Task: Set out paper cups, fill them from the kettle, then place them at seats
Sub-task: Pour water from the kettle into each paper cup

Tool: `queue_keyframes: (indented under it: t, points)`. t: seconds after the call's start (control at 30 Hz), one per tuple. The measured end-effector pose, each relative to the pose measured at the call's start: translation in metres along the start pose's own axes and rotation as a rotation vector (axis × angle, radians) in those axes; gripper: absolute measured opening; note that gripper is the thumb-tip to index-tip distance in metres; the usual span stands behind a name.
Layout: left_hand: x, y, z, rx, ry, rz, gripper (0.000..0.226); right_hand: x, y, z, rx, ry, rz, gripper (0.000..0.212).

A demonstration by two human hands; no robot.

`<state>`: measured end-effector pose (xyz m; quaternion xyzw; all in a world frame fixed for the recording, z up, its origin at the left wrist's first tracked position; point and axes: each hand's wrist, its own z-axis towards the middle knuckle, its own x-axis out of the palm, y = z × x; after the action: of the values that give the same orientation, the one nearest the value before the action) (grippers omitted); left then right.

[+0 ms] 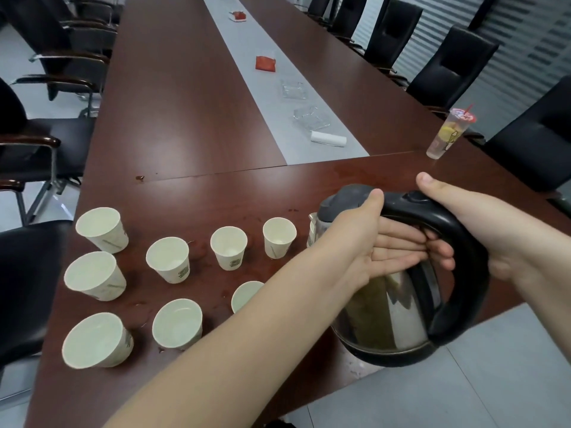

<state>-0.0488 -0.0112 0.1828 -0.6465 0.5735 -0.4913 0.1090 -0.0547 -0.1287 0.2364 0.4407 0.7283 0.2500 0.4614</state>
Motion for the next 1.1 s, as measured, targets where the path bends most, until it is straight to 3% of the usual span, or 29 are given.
queue_keyframes:
  t: [1.1]
  points:
    - [-0.042, -0.005, 0.028, -0.033, -0.132, -0.154, 0.076, 0.035, 0.038, 0.043, 0.11, 0.028, -0.206, 0.064]
